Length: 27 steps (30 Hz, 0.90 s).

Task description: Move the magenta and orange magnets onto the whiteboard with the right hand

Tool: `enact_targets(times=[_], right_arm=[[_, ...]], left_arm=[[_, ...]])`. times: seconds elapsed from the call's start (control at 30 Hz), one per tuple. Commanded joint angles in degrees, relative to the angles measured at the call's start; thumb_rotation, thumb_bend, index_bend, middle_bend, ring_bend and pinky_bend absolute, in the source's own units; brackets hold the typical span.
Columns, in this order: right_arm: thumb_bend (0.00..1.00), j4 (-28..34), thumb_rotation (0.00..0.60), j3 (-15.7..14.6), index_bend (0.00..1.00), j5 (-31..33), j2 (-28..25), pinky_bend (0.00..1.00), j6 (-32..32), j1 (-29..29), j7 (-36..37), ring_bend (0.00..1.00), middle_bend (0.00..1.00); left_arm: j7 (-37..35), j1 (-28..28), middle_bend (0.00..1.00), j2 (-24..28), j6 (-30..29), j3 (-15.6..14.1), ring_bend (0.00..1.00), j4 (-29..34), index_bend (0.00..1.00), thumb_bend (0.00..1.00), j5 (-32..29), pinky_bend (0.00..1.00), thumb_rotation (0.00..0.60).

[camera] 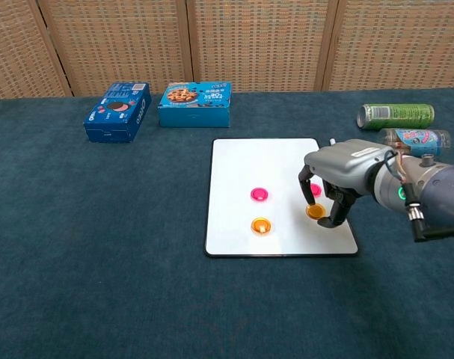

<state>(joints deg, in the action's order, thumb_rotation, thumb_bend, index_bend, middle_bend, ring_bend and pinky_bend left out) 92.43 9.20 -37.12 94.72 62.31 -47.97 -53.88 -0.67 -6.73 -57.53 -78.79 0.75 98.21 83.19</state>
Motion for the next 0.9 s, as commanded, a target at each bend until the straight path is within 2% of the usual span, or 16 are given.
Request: enact_targets(times=[0.03,0.8,0.9], right_arm=[[0.36,0.1,0.600,-0.2,0.53,0.3,0.1,1.00,0.3,-0.2,0.1,0.90,0.98],[0.34,-1.3,0.600,-1.5,0.53,2.6,1.3,1.00,1.5,-1.7,-0.1,0.90,0.98],[0.34,-1.6,0.600,-1.6,0.50,2.8,1.6,1.00,1.8,-1.9,-0.4,0.90,0.98]], left_arm=[[0.0,0.0,0.00,0.0,0.0,0.0,0.00,0.0,0.00,0.00,0.0,0.00,0.600],[-0.1,0.1,0.00,0.0,-0.3,-0.1,0.00,0.0,0.00,0.00,0.2,0.00,0.600],[-0.1,0.1,0.00,0.0,-0.3,-0.1,0.00,0.0,0.00,0.00,0.2,0.00,0.600]])
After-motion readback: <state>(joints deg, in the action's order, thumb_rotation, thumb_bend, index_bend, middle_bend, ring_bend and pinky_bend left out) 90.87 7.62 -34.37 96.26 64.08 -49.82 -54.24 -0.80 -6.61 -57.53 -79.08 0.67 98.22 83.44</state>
